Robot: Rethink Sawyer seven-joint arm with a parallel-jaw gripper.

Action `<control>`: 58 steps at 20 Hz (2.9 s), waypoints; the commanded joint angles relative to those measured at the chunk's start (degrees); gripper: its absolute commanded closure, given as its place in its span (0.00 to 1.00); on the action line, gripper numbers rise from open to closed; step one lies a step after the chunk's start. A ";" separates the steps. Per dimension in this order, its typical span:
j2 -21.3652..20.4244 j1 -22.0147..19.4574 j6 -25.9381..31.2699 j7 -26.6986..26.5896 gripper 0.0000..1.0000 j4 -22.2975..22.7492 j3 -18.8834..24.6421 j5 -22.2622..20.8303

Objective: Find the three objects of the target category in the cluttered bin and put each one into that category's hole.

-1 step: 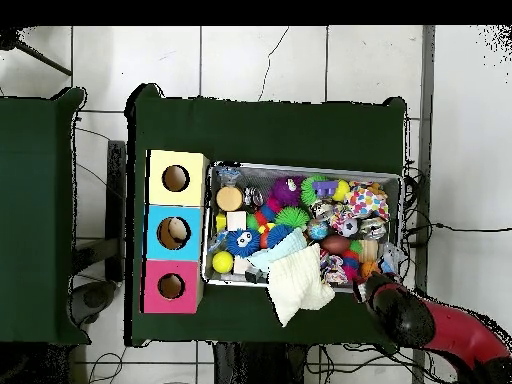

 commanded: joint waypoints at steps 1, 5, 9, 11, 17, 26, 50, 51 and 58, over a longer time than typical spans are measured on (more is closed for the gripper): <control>0.56 -1.42 8.12 0.58 0.00 -0.69 1.12 0.96; 1.70 -1.94 7.04 -0.30 0.00 -1.51 2.51 0.19; 1.97 -2.41 6.38 -0.73 0.00 -1.58 3.24 -0.20; 1.95 -2.60 6.45 -0.90 0.00 -1.52 3.51 -0.17; 0.58 -1.75 7.52 0.27 0.00 -1.00 2.94 0.86; 0.58 -1.03 5.74 6.01 0.00 2.72 0.65 3.45; -0.45 5.27 -10.36 12.15 0.00 12.53 -6.06 12.57; -0.34 4.50 -10.06 11.50 0.00 12.37 -5.55 12.57; -0.99 -1.27 -4.31 6.28 0.00 10.35 -0.12 13.80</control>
